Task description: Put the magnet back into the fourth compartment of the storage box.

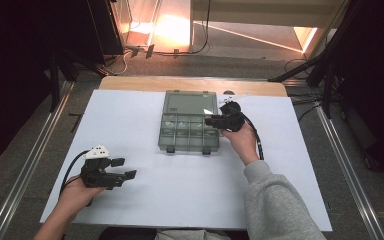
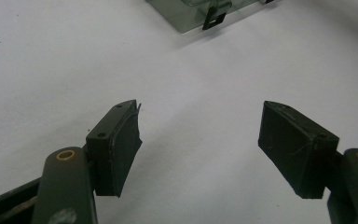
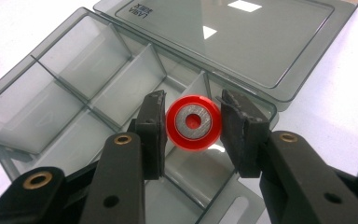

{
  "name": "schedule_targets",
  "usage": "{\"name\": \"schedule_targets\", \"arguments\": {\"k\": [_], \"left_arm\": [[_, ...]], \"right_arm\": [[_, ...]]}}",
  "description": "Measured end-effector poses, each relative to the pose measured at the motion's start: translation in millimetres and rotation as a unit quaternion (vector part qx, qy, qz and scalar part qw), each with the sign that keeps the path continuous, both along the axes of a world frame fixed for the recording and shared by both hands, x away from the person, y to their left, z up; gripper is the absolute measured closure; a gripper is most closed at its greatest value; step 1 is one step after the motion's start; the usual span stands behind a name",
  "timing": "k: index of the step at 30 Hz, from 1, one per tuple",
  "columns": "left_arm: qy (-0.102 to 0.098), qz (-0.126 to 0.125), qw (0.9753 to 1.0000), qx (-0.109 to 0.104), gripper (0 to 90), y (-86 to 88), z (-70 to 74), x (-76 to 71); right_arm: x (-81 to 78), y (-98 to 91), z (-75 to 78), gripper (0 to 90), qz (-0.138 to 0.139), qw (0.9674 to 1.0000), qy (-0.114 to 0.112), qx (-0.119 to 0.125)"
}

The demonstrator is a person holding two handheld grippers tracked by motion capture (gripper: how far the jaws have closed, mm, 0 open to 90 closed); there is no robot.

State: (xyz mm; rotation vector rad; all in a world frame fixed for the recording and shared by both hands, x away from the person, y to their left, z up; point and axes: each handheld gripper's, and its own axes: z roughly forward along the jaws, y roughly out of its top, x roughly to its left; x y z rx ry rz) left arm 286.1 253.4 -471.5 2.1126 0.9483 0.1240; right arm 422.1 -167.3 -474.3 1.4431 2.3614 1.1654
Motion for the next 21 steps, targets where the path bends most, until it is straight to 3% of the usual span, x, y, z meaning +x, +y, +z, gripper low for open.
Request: {"name": "schedule_targets", "arguments": {"k": [21], "left_arm": [[-0.001,0.0,1.0,0.0,28.6,0.3,-0.1,0.0]], "right_arm": [[2.3,-1.2,-2.9,62.5,-0.005,1.0,-0.001,-0.001]]}}
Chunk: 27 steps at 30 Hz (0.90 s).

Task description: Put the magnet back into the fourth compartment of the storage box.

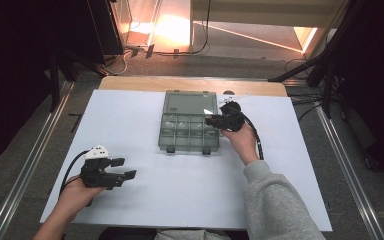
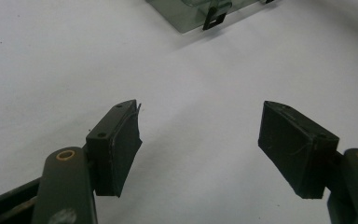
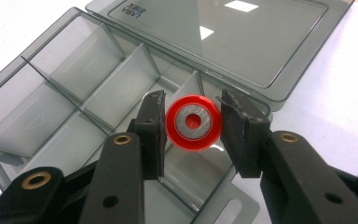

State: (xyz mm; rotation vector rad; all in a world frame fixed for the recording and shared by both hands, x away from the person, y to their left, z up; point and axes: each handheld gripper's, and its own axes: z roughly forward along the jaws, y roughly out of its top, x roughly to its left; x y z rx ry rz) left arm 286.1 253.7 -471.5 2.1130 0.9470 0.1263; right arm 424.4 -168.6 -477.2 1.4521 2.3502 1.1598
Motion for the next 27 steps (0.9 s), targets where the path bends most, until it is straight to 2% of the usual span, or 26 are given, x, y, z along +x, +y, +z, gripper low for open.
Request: {"name": "schedule_targets", "arguments": {"k": [9,14,18,23,27], "left_arm": [[0.0,0.0,1.0,0.001,28.5,0.0,-0.1,0.0],[-0.003,0.0,1.0,0.001,28.6,0.7,0.1,0.3],[-0.003,0.002,1.0,-0.002,28.6,1.6,1.0,0.3],[-0.005,0.005,1.0,-0.004,28.6,3.1,1.5,1.5],[-0.006,0.006,1.0,-0.005,28.6,3.2,1.6,2.9]], "right_arm": [[0.0,-0.5,-0.2,61.1,0.001,1.0,-0.002,0.001],[-0.7,0.0,1.5,48.0,0.004,0.9999,-0.014,0.004],[-1.5,-0.7,1.8,42.7,0.004,0.9999,-0.014,0.003],[-3.1,-3.1,4.3,38.5,0.007,0.9997,-0.018,0.014],[-5.7,-5.8,7.5,39.2,0.008,0.9994,-0.022,0.026]]}}
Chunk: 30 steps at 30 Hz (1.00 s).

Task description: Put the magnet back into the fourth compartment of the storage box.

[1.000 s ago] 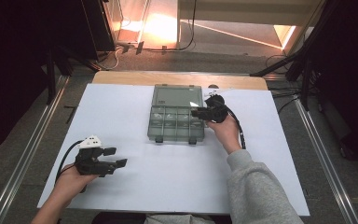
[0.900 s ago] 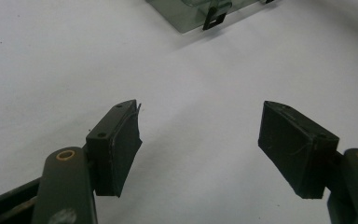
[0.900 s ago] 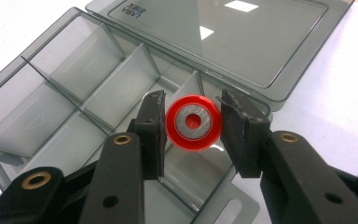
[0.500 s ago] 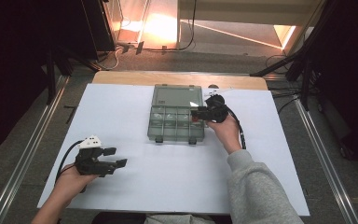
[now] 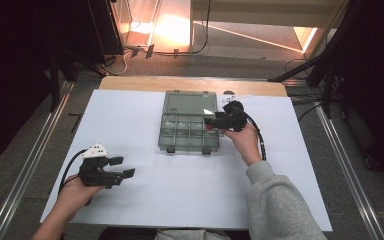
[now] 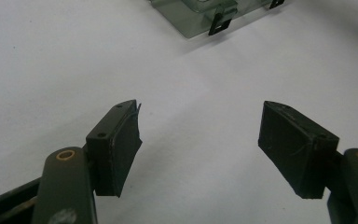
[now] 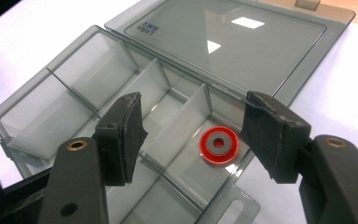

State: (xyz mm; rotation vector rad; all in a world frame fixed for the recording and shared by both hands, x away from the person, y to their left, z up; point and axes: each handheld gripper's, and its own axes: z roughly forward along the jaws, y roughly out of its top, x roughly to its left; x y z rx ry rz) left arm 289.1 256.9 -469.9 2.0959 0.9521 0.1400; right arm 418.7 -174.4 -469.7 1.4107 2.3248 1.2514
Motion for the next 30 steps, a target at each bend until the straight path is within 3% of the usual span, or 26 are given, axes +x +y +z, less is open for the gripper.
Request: {"name": "schedule_targets", "arguments": {"k": [8,13,22,30], "left_arm": [[-0.002,-0.002,1.0,0.002,28.5,-0.5,0.3,4.2],[-0.001,-0.006,1.0,0.002,28.5,-4.0,-0.3,7.4],[-0.005,-0.012,0.9999,0.001,28.6,-10.5,0.6,14.4],[-0.01,-0.019,0.9998,0.001,28.5,-14.7,1.7,19.7]], "right_arm": [[-5.0,-4.6,2.5,33.8,0.004,0.9996,-0.011,0.025],[-10.2,-4.2,4.5,30.0,0.003,0.9996,-0.027,0.008],[-17.5,-8.4,2.8,29.7,-0.008,0.9996,-0.025,0.004],[-23.9,-12.4,2.6,29.3,-0.009,0.9993,-0.031,0.019]]}}
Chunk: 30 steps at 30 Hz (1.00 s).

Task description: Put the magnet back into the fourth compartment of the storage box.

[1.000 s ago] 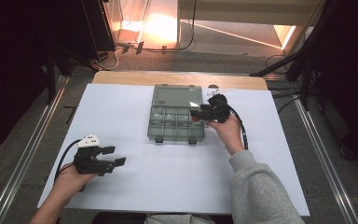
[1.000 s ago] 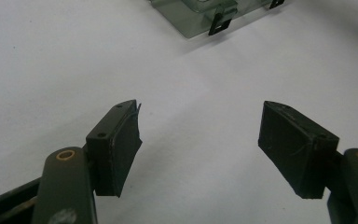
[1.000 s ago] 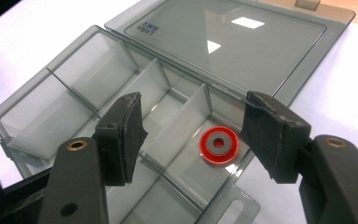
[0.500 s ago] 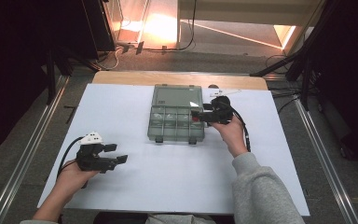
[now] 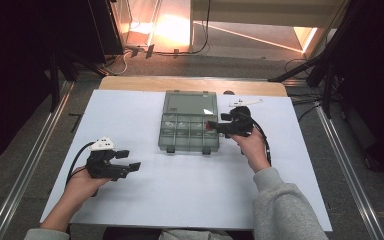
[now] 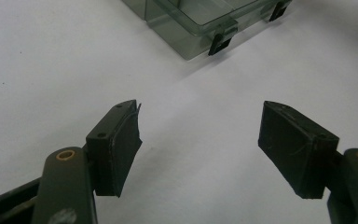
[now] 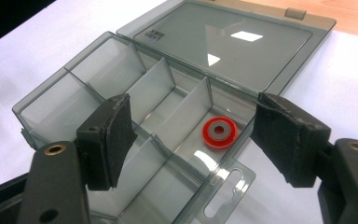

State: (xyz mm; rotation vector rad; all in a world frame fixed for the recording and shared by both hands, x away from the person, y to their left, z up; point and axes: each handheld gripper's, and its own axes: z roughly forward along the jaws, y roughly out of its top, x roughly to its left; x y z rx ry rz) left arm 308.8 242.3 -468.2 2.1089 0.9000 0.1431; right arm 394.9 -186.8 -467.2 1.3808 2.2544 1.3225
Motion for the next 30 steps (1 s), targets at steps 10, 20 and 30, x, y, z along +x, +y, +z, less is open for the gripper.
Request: {"name": "schedule_targets", "arguments": {"k": [10,20,30], "left_arm": [[-0.001,-0.004,1.0,-0.003,28.6,-5.5,-0.1,6.6],[-0.004,-0.009,0.9999,-0.003,28.5,-11.3,-0.8,13.7],[-0.007,-0.012,0.9999,-0.006,28.6,-15.8,-0.4,18.5]], "right_arm": [[-6.8,-1.3,-2.4,28.4,0.004,1.0,-0.005,-0.005],[-12.1,-6.7,-4.9,25.6,0.002,1.0,-0.003,-0.004],[-15.7,-11.3,-6.1,20.1,0.007,1.0,0.003,0.002]]}}
